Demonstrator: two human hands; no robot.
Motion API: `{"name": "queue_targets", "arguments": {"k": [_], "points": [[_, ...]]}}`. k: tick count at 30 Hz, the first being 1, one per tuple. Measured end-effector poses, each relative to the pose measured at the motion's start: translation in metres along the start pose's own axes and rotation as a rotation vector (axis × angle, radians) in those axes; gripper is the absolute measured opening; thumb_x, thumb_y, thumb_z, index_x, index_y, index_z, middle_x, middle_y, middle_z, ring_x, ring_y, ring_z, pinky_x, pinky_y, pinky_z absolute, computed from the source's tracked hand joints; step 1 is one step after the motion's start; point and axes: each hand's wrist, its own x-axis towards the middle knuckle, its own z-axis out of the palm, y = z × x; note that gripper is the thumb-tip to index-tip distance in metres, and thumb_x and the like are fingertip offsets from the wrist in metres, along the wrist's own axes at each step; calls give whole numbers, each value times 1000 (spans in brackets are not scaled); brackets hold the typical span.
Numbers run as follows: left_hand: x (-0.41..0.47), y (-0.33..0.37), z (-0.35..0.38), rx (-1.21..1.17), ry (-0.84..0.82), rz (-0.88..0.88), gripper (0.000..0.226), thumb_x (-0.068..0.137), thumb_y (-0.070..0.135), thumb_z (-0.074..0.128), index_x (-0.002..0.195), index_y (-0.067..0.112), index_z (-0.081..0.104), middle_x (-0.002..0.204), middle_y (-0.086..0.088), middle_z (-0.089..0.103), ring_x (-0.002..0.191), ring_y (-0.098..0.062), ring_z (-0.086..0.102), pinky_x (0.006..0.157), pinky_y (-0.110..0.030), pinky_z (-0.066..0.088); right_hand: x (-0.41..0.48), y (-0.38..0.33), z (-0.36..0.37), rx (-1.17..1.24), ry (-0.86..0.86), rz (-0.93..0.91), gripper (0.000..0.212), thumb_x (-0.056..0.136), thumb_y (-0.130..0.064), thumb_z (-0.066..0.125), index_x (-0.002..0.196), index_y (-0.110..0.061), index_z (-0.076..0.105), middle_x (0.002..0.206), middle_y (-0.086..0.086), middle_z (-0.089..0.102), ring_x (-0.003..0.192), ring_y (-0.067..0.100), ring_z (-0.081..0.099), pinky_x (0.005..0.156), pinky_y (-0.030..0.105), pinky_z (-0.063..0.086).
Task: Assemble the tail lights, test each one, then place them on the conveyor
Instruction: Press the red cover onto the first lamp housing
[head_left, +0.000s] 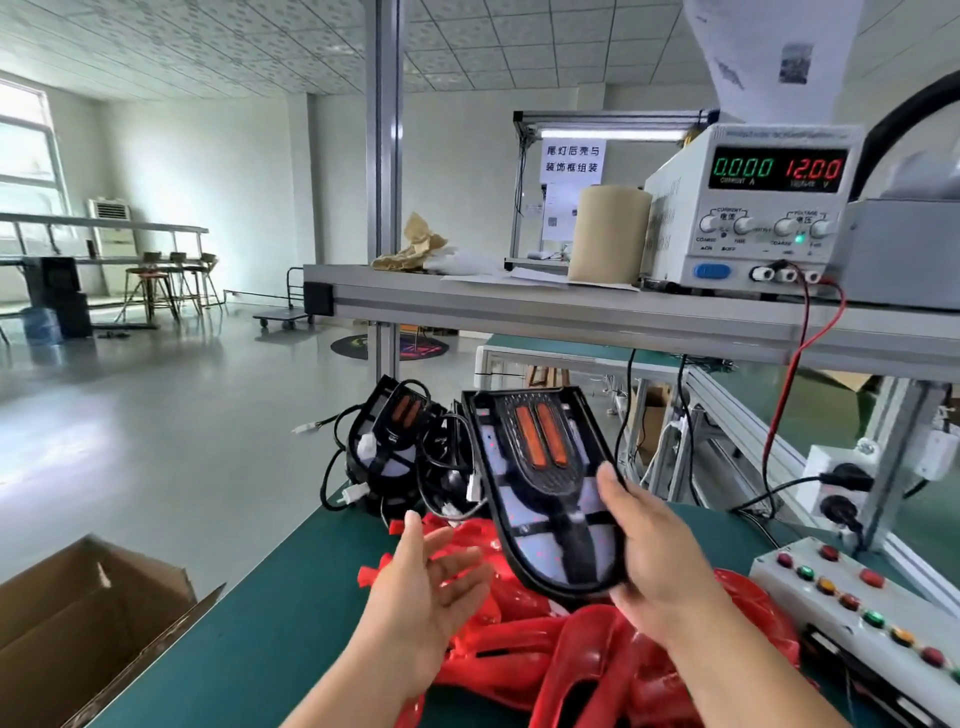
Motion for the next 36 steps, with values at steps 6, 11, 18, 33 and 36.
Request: {"name": "queue_targets", "arguments": {"k": [6,11,18,33,36], "points": [[11,20,11,-88,-123,-153,67,100,54,29,144,4,36,135,-24,53,119,-42,55,104,-55,41,-53,-16,-54,4,-272,139,50,89,-44,64,114,-1,70,118,26,66,109,39,65,83,38,57],[-8,9,16,284,-392,-219,65,96,53,38,132,0,53,118,-22,61,106,-36,56,100,-52,42,-83,-16,-81,-269,-331,244,55,90,-55,60,122,-11,67,126,17,65,120,33,60,103,41,47],[-47,-33,12,731,-667,-207,42,91,39,52,116,8,67,122,-15,67,115,-30,63,98,-46,50,-113,-3,-97,-512,-202,355,68,80,-59,68,105,4,68,113,21,70,107,34,64,106,53,42],[-84,-76,-6,1638,-164,412,48,92,59,25,116,27,53,111,9,55,102,-12,56,83,-27,46,-146,24,-128,-1210,224,44,33,95,-39,58,70,-18,67,58,-9,58,55,1,48,59,20,38],[-75,-58,11,1737,-117,709,56,91,60,30,138,31,40,114,10,53,109,-15,53,86,-30,45,-145,32,-131,-1186,284,-2,32,93,-37,61,62,-26,61,56,-14,58,58,0,51,58,16,37]]}}
